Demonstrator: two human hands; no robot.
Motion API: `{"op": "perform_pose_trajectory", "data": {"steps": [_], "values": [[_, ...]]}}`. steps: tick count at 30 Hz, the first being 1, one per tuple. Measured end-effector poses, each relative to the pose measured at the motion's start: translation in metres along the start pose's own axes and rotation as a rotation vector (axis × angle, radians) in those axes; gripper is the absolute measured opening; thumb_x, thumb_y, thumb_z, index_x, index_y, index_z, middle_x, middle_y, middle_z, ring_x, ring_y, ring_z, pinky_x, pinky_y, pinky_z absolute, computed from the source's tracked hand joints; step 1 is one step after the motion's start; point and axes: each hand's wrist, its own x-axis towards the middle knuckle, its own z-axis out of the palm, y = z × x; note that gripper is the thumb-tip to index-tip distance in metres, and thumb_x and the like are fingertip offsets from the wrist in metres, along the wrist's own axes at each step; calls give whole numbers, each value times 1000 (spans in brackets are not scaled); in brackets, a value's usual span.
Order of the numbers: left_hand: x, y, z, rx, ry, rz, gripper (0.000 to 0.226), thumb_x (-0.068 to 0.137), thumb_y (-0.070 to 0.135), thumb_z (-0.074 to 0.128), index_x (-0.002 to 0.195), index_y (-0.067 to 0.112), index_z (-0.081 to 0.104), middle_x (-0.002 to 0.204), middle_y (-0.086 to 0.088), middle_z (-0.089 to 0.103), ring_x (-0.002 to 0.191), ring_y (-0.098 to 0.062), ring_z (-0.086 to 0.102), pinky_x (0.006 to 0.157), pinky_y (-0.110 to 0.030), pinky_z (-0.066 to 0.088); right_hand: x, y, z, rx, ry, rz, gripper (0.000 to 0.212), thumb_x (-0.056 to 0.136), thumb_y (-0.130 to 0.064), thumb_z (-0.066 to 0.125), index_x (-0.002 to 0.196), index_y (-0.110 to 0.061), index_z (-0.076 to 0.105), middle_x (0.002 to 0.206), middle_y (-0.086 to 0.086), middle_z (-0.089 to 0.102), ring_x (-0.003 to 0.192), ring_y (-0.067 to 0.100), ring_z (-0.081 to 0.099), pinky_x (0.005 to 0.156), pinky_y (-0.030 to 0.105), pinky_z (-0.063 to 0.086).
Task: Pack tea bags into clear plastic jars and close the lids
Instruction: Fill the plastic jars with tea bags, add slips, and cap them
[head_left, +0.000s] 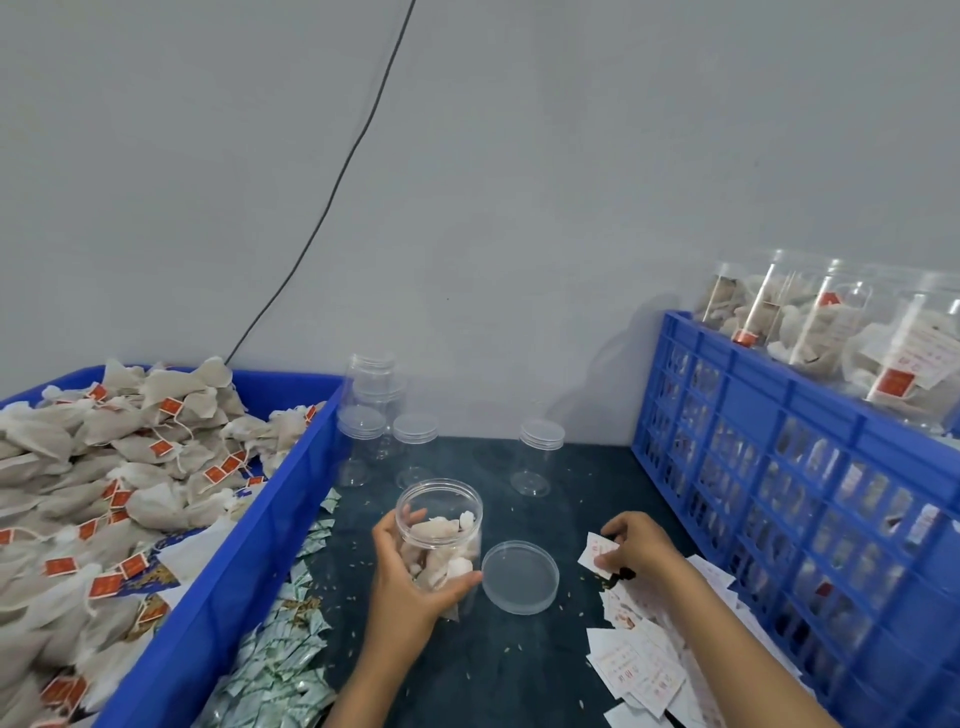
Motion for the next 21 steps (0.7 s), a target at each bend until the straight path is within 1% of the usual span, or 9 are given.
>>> {"op": "perform_pose_trajectory", "data": {"steps": [3, 5, 7, 10, 12, 15, 16, 18, 21], "values": [[0, -6, -1, -1, -7, -5, 94, 51, 10, 93, 121, 35, 37, 122, 13, 56, 104, 6, 61, 79, -9, 48, 1, -3, -2, -14, 26, 11, 30, 73, -9, 82, 85, -17, 56, 91, -2, 57, 76, 11, 56, 59, 23, 44], [0, -8, -1, 7, 1, 6, 92, 53, 5, 92, 120, 36, 38, 120, 15, 56, 102, 7, 61, 77, -8, 48, -2, -4, -4, -30, 36, -2, 31, 73, -10, 83, 87, -17, 56, 92, -3, 56, 76, 11, 56, 60, 23, 44], [-1, -8, 0, 17, 24, 15, 91, 53, 7, 93, 119, 39, 40, 118, 17, 59, 101, 7, 61, 77, -8, 48, -5, -3, -5, -41, 37, -36, 33, 73, -8, 82, 92, -19, 58, 91, -5, 56, 76, 11, 57, 60, 23, 46], [-2, -7, -1, 27, 48, 30, 90, 50, 16, 95, 119, 40, 43, 118, 18, 60, 102, 8, 60, 77, -5, 47, -10, -2, -1, -77, 84, -86, 41, 73, -6, 81, 102, -26, 60, 103, -6, 60, 91, 15, 61, 76, 30, 52], [-2, -5, -1, 20, 46, 26, 89, 46, 28, 94, 119, 40, 44, 119, 19, 61, 103, 6, 61, 77, -6, 47, -13, -3, 2, -112, 120, -107, 39, 75, -9, 79, 103, -29, 60, 105, -8, 61, 96, 15, 61, 79, 31, 51], [-3, -3, -1, 13, 49, 30, 91, 41, 37, 90, 119, 38, 44, 118, 16, 61, 103, 6, 61, 77, -6, 48, -17, -7, 4, -203, 176, -131, 17, 81, -19, 74, 82, -26, 59, 83, -8, 63, 77, 11, 60, 64, 27, 47], [-3, -3, -1, 10, 48, 32, 91, 42, 35, 91, 120, 36, 44, 119, 14, 61, 103, 6, 61, 78, -7, 48, -19, -10, 3, -202, 205, -148, 21, 84, -22, 71, 72, -23, 54, 73, -8, 58, 67, 10, 55, 56, 26, 40], [-3, -4, -1, 8, 46, 40, 90, 45, 23, 94, 120, 33, 45, 121, 11, 61, 104, 3, 62, 80, -10, 50, -24, -19, -2, -171, 264, -211, 36, 91, -25, 62, 62, -19, 41, 61, -5, 48, 57, 12, 44, 53, 28, 30], [-4, -4, 0, 4, 23, 41, 89, 51, 8, 94, 121, 31, 45, 121, 10, 61, 103, -1, 63, 79, -13, 52, -40, -52, -15, 8, 286, -384, 38, 99, -19, 50, 62, -16, 42, 62, -2, 47, 58, 13, 43, 56, 29, 31]]}}
